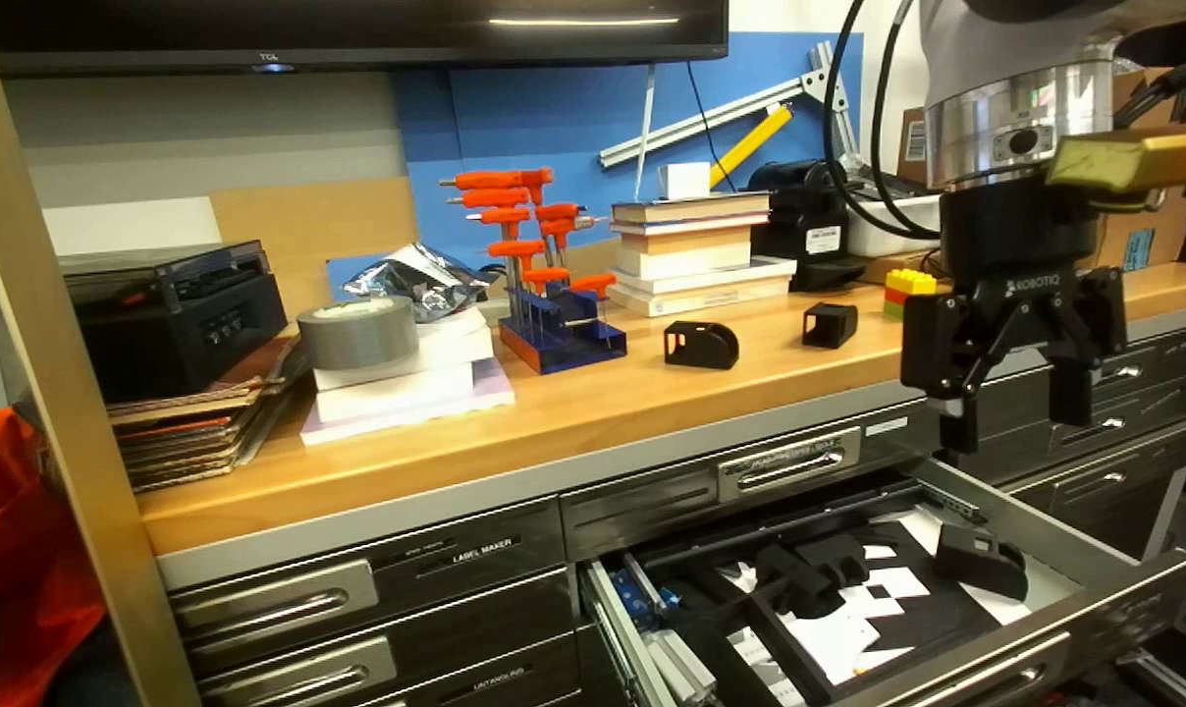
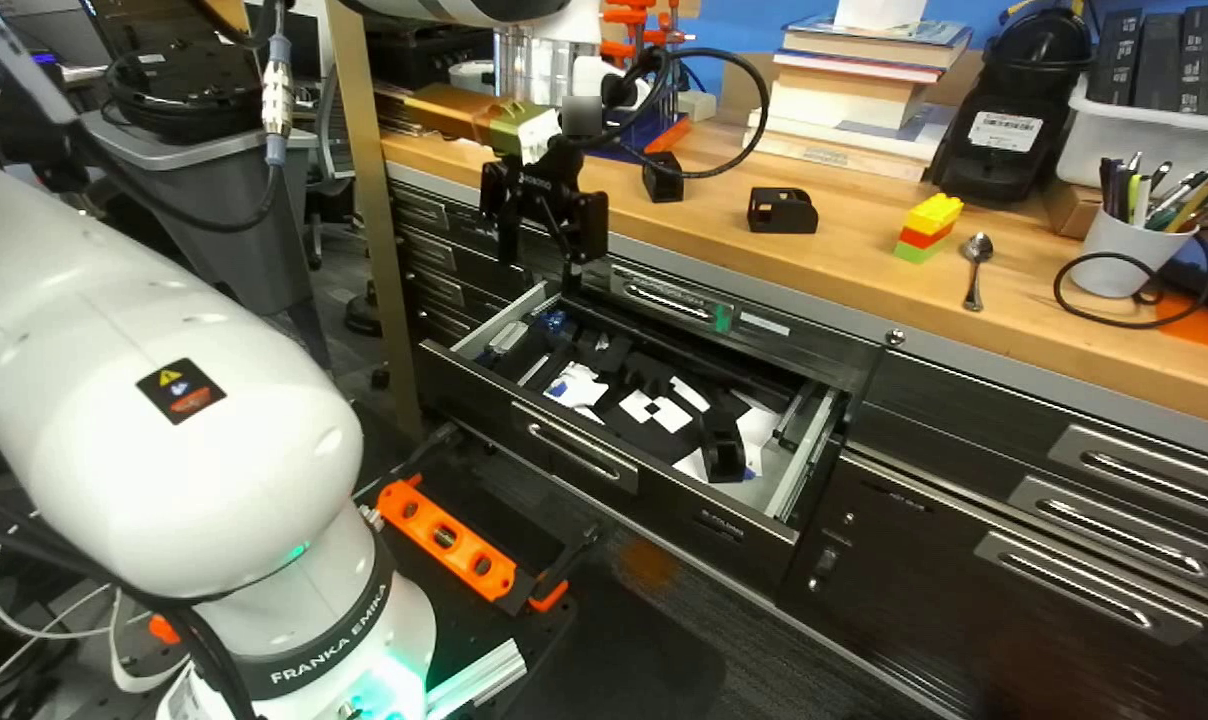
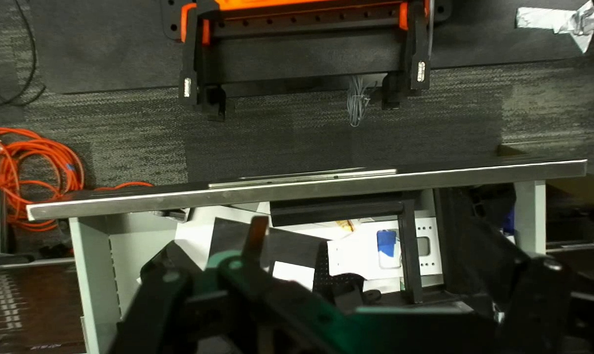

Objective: Put the black objects in the open drawer then close the drawer

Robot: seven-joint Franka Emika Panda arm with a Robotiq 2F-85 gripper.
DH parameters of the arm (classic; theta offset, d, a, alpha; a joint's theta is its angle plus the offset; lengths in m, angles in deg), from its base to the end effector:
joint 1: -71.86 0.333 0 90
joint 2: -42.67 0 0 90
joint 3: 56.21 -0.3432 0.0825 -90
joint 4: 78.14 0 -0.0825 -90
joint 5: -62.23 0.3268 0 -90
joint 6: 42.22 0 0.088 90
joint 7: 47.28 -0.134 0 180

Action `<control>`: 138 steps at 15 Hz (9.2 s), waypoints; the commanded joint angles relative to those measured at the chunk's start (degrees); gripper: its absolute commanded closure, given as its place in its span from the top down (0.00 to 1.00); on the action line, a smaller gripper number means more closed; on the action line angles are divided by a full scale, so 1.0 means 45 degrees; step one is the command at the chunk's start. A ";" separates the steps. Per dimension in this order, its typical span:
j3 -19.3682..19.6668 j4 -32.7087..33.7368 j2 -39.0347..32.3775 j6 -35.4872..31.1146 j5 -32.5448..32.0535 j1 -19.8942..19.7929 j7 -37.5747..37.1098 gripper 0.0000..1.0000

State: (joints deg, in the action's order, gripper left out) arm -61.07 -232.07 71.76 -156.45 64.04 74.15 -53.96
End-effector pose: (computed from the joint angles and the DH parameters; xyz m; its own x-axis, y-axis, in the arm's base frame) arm 0.2801 0.0379 0.4056 0.9830 -0.0250 -0.1821 -0.0186 -0.9992 0.0367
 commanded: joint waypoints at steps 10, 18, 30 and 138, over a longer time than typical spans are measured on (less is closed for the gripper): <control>0.0064 0.3809 -0.1005 -0.2346 0.2028 0.0620 -0.0715 1.00; -0.0381 0.7481 -0.4184 -0.4240 0.2211 -0.0198 -0.4686 1.00; 0.1034 1.0160 -0.7502 -0.3484 -0.1324 -0.0911 -1.0599 1.00; -0.0545 0.6935 -0.4521 -0.0372 -0.1058 0.0170 -0.3656 1.00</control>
State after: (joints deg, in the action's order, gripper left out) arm -63.39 -208.03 55.28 -164.13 59.89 74.30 -77.33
